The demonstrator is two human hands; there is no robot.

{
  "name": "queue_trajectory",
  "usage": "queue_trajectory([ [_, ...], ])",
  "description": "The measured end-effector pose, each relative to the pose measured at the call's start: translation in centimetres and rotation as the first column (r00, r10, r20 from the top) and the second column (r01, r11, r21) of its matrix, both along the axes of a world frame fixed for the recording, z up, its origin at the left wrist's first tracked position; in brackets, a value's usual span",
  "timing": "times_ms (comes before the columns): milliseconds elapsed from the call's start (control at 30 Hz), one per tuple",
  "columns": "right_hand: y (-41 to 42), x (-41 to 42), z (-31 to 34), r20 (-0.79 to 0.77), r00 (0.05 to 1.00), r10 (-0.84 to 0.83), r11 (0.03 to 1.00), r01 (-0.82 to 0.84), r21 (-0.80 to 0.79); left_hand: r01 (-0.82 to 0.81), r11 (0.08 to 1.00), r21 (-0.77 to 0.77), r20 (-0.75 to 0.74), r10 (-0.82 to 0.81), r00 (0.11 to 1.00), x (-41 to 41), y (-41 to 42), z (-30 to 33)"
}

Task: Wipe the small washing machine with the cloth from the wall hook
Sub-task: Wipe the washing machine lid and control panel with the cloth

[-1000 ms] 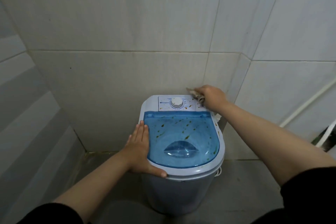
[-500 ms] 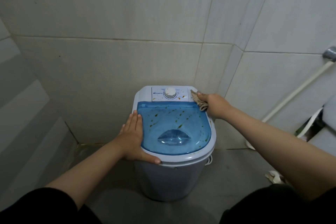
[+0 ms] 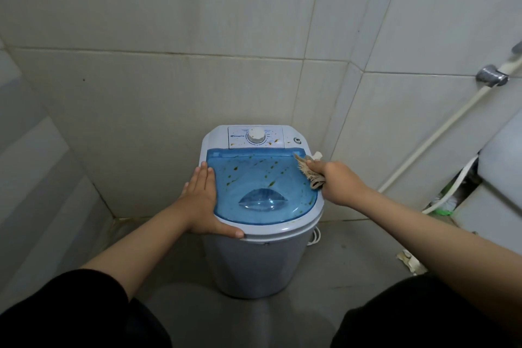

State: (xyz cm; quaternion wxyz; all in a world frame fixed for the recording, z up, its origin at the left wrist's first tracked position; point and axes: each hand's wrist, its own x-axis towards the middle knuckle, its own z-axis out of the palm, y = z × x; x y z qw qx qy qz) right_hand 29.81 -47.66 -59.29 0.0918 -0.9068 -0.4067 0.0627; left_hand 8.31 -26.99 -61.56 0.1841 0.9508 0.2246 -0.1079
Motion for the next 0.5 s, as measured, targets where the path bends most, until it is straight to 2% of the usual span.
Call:
queue_trajectory([
  [200,-1.4,-3.0,-1.1,0.084,0.996,0.012,0.999,-0.008,-0.044,0.006,1.000,-0.002,0.012,-0.006,1.000,0.0,0.0,-0.1],
  [500,-0.4,-8.5,-1.2,0.219,0.970,-0.105,0.953,0.160,-0.255,0.006,1.000,0.006,0.023,-0.006,1.000,0.0,0.1,-0.3],
])
